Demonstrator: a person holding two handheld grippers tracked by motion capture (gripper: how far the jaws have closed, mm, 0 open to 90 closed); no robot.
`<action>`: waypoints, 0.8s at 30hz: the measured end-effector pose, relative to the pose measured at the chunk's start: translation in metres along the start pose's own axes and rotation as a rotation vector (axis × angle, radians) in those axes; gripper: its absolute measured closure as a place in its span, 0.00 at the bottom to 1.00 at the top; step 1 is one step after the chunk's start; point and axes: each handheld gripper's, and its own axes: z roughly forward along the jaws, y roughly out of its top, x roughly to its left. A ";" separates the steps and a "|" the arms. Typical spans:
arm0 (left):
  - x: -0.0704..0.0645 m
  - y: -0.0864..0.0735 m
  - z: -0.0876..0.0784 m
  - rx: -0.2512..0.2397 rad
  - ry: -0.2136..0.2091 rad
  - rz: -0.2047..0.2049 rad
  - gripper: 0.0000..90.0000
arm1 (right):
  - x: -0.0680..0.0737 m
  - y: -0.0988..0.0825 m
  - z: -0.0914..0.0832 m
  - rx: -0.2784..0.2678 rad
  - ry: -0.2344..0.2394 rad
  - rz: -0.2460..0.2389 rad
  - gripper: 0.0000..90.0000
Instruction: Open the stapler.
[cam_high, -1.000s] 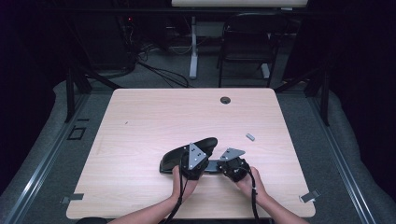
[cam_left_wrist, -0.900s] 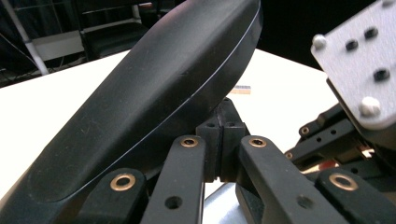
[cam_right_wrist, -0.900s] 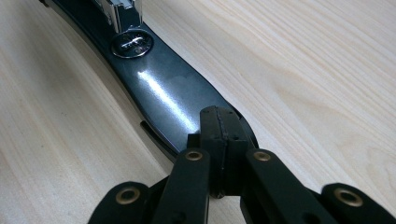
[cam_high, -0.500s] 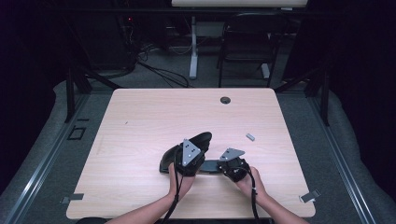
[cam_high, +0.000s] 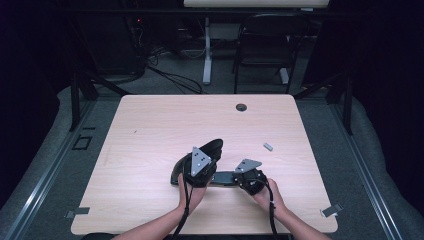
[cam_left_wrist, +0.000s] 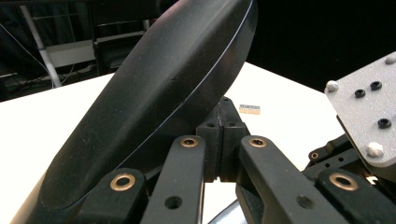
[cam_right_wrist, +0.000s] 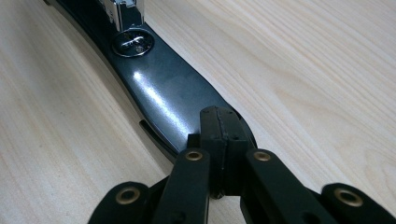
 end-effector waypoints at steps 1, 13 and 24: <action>0.001 0.000 0.000 -0.001 0.001 0.000 1.00 | 0.000 0.000 0.000 0.003 0.000 -0.004 1.00; 0.005 0.008 -0.007 -0.038 0.008 -0.001 1.00 | 0.001 0.001 0.000 0.007 0.002 -0.005 1.00; 0.008 0.011 -0.012 -0.037 0.014 0.005 1.00 | 0.001 0.001 0.000 0.012 0.002 -0.010 1.00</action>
